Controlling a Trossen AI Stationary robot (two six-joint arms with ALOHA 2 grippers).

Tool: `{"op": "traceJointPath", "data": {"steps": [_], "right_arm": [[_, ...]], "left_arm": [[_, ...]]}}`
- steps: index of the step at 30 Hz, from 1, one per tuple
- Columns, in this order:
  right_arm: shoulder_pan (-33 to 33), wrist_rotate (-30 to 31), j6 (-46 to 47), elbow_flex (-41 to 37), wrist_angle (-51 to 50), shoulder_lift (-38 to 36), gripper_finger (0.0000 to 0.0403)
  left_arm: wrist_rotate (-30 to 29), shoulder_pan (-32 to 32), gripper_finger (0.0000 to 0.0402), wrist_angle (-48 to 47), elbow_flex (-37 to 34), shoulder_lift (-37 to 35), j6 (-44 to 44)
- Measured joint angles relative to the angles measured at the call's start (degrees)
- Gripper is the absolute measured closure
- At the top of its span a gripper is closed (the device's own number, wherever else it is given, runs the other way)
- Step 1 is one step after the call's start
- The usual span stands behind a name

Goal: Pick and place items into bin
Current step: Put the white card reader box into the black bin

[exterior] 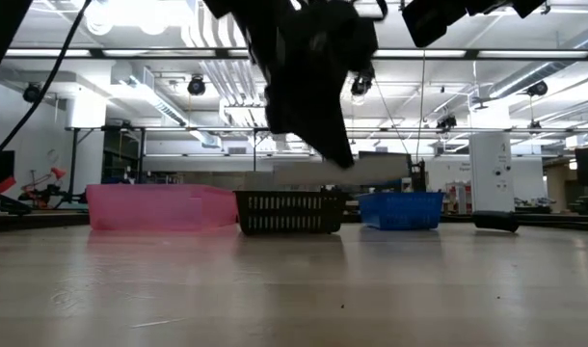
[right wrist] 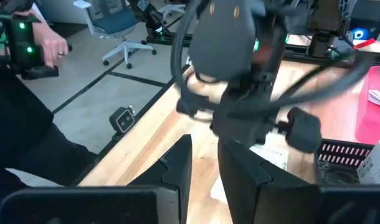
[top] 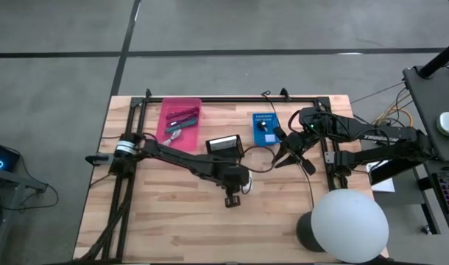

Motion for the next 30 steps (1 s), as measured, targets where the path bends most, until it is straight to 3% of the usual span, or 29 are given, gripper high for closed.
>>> {"op": "traceJointPath", "data": {"steps": [5, 13, 19, 25, 30], "right_arm": [[-0.01, -0.01, 0.01, 0.00, -0.01, 0.00, 0.0335], [-0.02, -0.02, 0.01, 0.00, 0.29, -0.04, 0.0335], [0.01, -0.02, 0.33, 0.00, 0.28, -0.17, 0.0335], [0.01, -0.02, 0.46, 0.00, 0.28, -0.17, 0.0335], [0.01, -0.01, 0.45, 0.00, 0.28, -0.17, 0.0335]], "left_arm": [[-5.80, 0.11, 0.0398, -2.96, 0.22, -3.54, -1.23], [-23.28, 1.70, 0.0398, -6.75, -0.48, -5.59, -1.28], [-32.46, 2.81, 0.0398, -10.21, -1.69, -5.03, -1.14], [-37.02, 3.01, 0.0398, -10.03, -3.02, -4.41, 1.61], [-37.23, 3.23, 0.0398, -10.39, -4.38, -4.37, 2.16]]}}
